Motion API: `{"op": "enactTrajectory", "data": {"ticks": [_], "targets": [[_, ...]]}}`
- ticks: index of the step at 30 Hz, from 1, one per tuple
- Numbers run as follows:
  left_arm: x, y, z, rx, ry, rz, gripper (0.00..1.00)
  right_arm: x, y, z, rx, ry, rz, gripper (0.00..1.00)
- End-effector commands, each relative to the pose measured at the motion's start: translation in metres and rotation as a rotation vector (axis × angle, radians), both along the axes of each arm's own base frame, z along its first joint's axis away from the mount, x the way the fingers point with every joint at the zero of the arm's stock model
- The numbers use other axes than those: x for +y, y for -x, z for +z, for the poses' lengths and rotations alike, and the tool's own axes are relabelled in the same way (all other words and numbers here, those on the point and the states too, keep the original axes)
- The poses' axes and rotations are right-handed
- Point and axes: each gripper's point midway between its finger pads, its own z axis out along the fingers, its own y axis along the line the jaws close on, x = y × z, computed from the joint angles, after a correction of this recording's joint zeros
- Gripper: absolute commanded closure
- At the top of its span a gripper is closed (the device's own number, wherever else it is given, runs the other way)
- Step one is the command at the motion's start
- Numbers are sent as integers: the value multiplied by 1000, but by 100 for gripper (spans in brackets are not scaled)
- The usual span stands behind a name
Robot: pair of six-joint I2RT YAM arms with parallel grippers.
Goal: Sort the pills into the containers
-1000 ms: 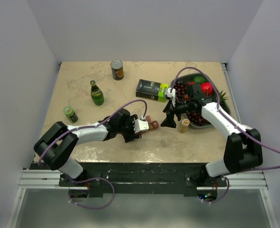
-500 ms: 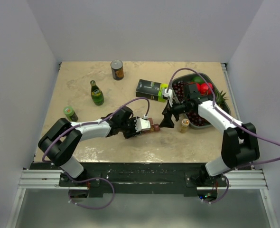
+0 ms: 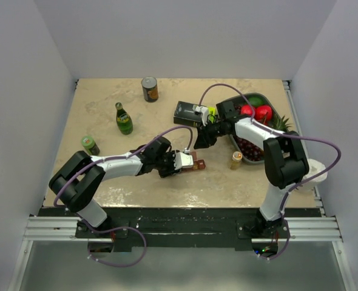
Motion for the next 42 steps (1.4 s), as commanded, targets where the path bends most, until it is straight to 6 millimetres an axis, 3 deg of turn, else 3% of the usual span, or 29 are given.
{"op": "enactTrajectory", "data": {"ticks": [1, 5, 13, 19, 25, 33, 42], "targets": [[-1, 8, -2, 17, -11, -36, 99, 12, -38, 17, -109, 33, -101, 82], [-2, 8, -3, 21, -13, -39, 100, 10, -38, -2, -90, 84, -105, 89], [-2, 8, -5, 31, -22, -37, 100, 9, -35, -27, -49, 125, -86, 91], [-1, 8, -6, 38, -29, -35, 100, 16, -19, -25, -31, 104, -8, 92], [-1, 8, -9, 50, -38, -28, 100, 17, 3, -8, -47, 50, 88, 94], [0, 9, -15, 74, -56, -17, 100, 11, 15, 6, -81, 46, 109, 96], [1, 9, -16, 87, -62, -8, 100, 2, 35, -25, 16, 138, 149, 96]]}}
